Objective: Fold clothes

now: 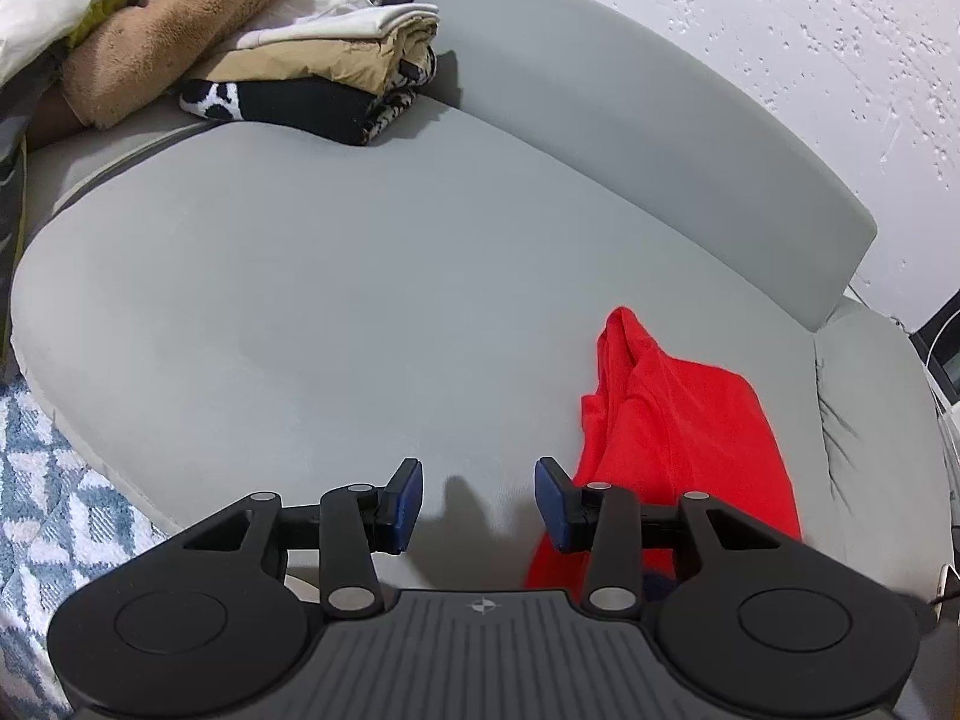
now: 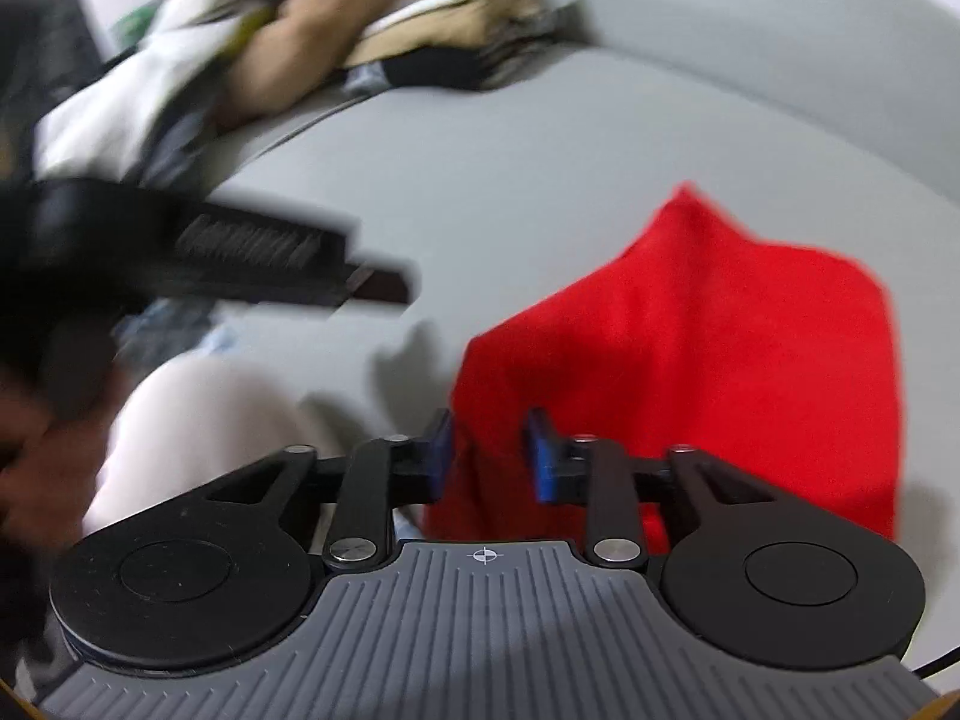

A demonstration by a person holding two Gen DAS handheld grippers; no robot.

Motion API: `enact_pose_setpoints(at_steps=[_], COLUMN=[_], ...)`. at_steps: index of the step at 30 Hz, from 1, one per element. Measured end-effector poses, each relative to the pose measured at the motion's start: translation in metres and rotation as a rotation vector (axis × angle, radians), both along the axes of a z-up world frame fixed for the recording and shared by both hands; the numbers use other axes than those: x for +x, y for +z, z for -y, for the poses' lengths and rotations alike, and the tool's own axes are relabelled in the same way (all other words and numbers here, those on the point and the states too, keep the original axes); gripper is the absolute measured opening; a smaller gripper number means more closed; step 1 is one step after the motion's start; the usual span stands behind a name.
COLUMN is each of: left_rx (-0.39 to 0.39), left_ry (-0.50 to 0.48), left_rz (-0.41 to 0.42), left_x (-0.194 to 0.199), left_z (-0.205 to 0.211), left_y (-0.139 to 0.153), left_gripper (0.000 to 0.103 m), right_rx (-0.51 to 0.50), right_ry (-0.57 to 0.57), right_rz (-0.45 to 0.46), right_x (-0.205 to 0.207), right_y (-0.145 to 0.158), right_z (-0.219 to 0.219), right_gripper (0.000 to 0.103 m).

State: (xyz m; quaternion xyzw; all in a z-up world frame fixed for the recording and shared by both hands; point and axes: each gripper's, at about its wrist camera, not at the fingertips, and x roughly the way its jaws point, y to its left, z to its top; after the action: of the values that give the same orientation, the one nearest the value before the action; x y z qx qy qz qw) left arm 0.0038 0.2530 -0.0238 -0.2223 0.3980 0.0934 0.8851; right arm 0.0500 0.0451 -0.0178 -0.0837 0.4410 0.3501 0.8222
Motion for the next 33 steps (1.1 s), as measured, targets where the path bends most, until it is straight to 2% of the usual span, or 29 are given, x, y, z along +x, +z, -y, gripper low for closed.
enact_pose_setpoints(at_steps=[1,3,6,10,11,12,13,14,16,18,19,20,22,26,27,28,31,33], left_rx=[0.004,0.009,0.005,-0.001,0.009,0.028,0.054,0.080,0.167,0.279,0.309,0.301,0.276,0.213,0.191,0.170,0.133,0.101], left_ry=[0.000,-0.011,-0.055,-0.226,-0.281,-0.332,-0.370,-0.408,-0.453,-0.435,-0.424,-0.412,-0.397,-0.382,-0.382,-0.382,-0.405,-0.425], left_rz=[0.002,0.014,0.057,0.189,0.199,0.189,0.164,0.140,0.070,-0.016,-0.043,-0.046,-0.057,-0.068,-0.061,-0.054,0.032,0.081], left_x=[0.000,0.000,-0.002,-0.003,0.001,0.006,0.012,0.018,0.027,0.031,0.032,0.032,0.032,0.033,0.031,0.029,0.027,0.039], left_z=[0.001,0.004,0.013,0.045,0.057,0.071,0.083,0.095,0.113,0.120,0.121,0.117,0.112,0.101,0.099,0.097,0.100,0.102], left_y=[0.001,0.002,0.007,0.022,0.023,0.021,0.016,0.010,-0.005,-0.024,-0.032,-0.037,-0.038,-0.031,-0.025,-0.019,0.002,0.014], left_gripper=[0.041,0.041,0.041,0.035,0.029,0.025,0.009,0.001,0.000,0.000,0.001,0.004,0.004,0.006,0.006,0.006,0.018,0.018], right_rx=[0.019,0.056,0.098,0.100,0.077,0.053,0.034,0.032,0.027,0.028,0.019,-0.028,-0.126,-0.072,-0.063,-0.032,0.067,0.136], right_ry=[0.008,0.012,-0.152,-0.386,-0.406,-0.426,-0.433,-0.401,-0.331,-0.217,-0.155,-0.124,-0.110,-0.169,-0.179,-0.191,-0.238,-0.276], right_rz=[-0.020,-0.057,-0.074,-0.027,-0.011,0.004,0.015,0.015,0.020,0.063,0.083,0.105,0.086,0.003,-0.009,-0.009,-0.001,-0.014], right_x=[-0.001,-0.004,0.003,0.010,0.013,0.015,0.017,0.018,0.020,0.021,0.021,0.021,0.026,0.030,0.030,0.031,0.039,0.054], right_y=[0.004,0.012,0.032,0.044,0.039,0.034,0.029,0.022,0.008,-0.003,-0.009,-0.018,-0.039,-0.031,-0.027,-0.023,-0.009,-0.007], right_z=[0.009,0.028,0.080,0.144,0.151,0.158,0.163,0.163,0.159,0.144,0.139,0.134,0.132,0.156,0.162,0.169,0.190,0.197], right_gripper=[0.042,0.044,0.052,0.055,0.050,0.032,0.021,0.010,0.010,0.010,0.011,0.011,0.008,0.006,0.011,0.011,0.018,0.018])
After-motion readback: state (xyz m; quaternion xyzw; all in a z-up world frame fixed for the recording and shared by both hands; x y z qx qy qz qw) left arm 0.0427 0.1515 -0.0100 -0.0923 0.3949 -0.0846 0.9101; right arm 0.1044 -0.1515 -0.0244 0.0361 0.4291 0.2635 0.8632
